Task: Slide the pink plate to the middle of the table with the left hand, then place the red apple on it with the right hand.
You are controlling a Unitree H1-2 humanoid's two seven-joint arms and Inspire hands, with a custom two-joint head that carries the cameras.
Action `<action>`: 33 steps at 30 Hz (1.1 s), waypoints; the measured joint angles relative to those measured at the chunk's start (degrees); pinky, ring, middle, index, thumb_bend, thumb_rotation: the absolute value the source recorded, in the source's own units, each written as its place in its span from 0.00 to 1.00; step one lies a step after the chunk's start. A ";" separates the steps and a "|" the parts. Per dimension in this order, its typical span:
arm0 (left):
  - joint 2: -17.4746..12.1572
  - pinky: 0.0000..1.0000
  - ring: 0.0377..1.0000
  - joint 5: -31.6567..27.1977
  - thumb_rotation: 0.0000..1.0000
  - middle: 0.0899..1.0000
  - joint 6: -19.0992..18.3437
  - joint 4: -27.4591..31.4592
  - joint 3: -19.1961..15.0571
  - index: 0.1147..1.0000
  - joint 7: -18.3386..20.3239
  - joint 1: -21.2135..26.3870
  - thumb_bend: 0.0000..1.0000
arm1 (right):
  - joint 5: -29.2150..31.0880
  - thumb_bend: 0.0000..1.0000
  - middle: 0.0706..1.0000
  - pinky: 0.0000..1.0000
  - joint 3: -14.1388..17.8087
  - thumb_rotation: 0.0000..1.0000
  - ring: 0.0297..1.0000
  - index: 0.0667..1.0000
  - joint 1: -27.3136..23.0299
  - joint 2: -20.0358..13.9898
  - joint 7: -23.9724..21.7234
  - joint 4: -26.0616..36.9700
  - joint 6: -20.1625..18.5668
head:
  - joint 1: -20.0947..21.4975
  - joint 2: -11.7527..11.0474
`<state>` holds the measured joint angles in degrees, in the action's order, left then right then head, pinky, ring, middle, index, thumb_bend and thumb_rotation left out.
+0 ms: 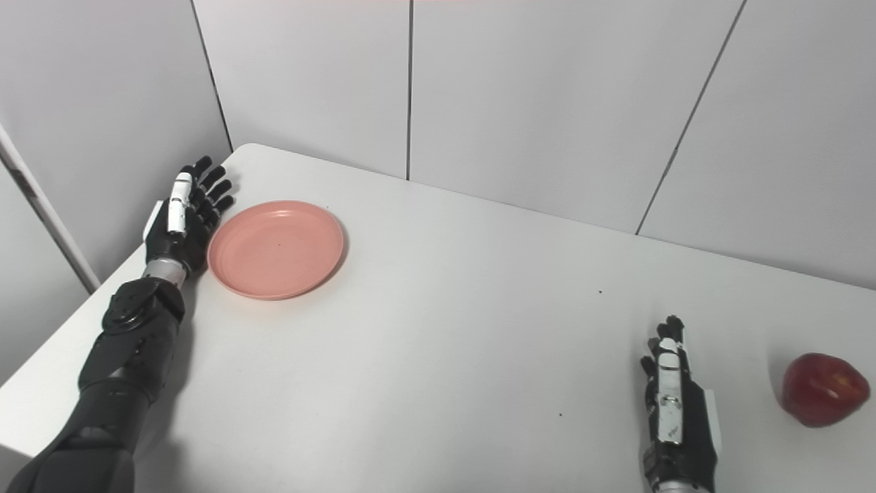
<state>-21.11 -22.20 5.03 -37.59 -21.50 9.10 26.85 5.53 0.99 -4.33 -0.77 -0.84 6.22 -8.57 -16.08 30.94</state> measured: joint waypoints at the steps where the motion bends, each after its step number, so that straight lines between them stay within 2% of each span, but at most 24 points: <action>1: 0.52 0.92 0.91 0.01 1.00 0.91 -0.73 1.12 0.30 0.89 -0.28 -0.24 0.33 | -0.02 0.18 1.00 1.00 0.00 1.00 1.00 1.00 0.00 0.02 0.00 0.00 0.00 | 0.00 0.00; 5: 2.22 0.94 0.92 -0.02 1.00 0.91 -2.49 3.64 1.11 0.90 -0.86 -0.56 0.32 | -0.03 0.18 1.00 1.00 0.00 1.00 1.00 1.00 0.00 0.04 0.01 0.00 0.00 | 0.00 0.09; 11: 3.08 0.94 0.92 0.00 1.00 0.92 -5.39 6.46 1.95 0.90 -0.81 -1.09 0.33 | -0.21 0.18 1.00 1.00 0.00 1.00 1.00 1.00 0.00 0.12 0.15 0.00 0.00 | 0.17 0.09; 19: 4.57 0.94 0.93 0.18 1.00 0.93 -8.69 10.11 3.37 0.91 -1.96 -1.76 0.30 | -0.24 0.18 1.00 1.00 0.00 1.00 1.00 1.00 0.00 0.23 0.36 0.00 0.00 | 0.44 0.35; 26: 5.60 0.98 0.95 0.41 1.00 0.95 -8.80 10.63 5.91 0.93 -1.22 -1.67 0.29 | -0.63 0.17 1.00 1.00 -0.03 1.00 1.00 1.00 0.01 0.33 0.44 0.07 0.00 | 1.14 0.61; 33: 5.88 0.97 0.93 0.56 1.00 0.92 -8.62 8.65 7.41 0.90 -0.27 -0.16 0.30 | -0.60 0.20 1.00 1.00 -0.13 1.00 1.00 1.00 0.03 0.32 0.36 0.07 0.00 | 1.58 0.79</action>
<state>-15.23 -21.65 -3.59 -28.94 -14.10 8.83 26.69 4.93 0.86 -4.30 -0.45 -0.49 6.29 -8.57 -14.50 31.73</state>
